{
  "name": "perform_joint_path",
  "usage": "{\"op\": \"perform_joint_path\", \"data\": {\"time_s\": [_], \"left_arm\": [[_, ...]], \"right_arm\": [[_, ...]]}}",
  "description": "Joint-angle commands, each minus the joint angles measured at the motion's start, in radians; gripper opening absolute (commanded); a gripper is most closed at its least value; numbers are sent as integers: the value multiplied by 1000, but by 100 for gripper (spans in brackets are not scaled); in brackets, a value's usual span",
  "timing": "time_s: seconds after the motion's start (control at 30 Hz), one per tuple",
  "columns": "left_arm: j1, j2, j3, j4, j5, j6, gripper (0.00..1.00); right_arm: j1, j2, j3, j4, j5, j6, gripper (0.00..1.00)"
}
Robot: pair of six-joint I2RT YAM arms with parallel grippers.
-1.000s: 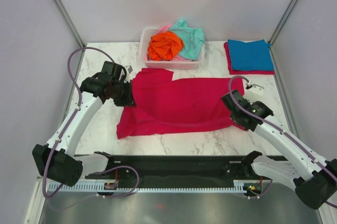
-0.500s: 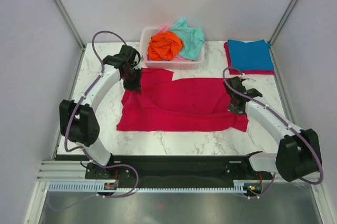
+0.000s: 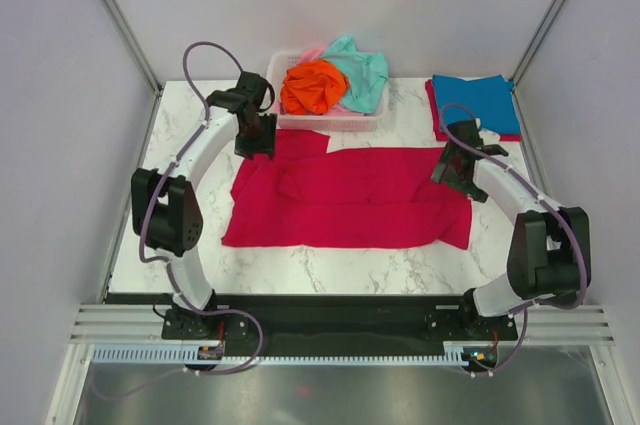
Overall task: Fold and stack the t-shirts
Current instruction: Fold the tshirt
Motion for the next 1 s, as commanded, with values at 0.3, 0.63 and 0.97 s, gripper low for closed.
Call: {"op": "perform_joint_path", "data": {"time_s": [0.3, 0.63, 0.97], "left_arm": [[65, -947, -936, 470, 98, -562, 63], [67, -1270, -1315, 534, -1, -762, 67], [73, -1287, -1394, 544, -92, -796, 70]], "right_arm": [[-249, -481, -356, 101, -316, 128, 98], [-283, -653, -663, 166, -333, 329, 78], [-290, -622, -671, 203, -264, 316, 40]]}}
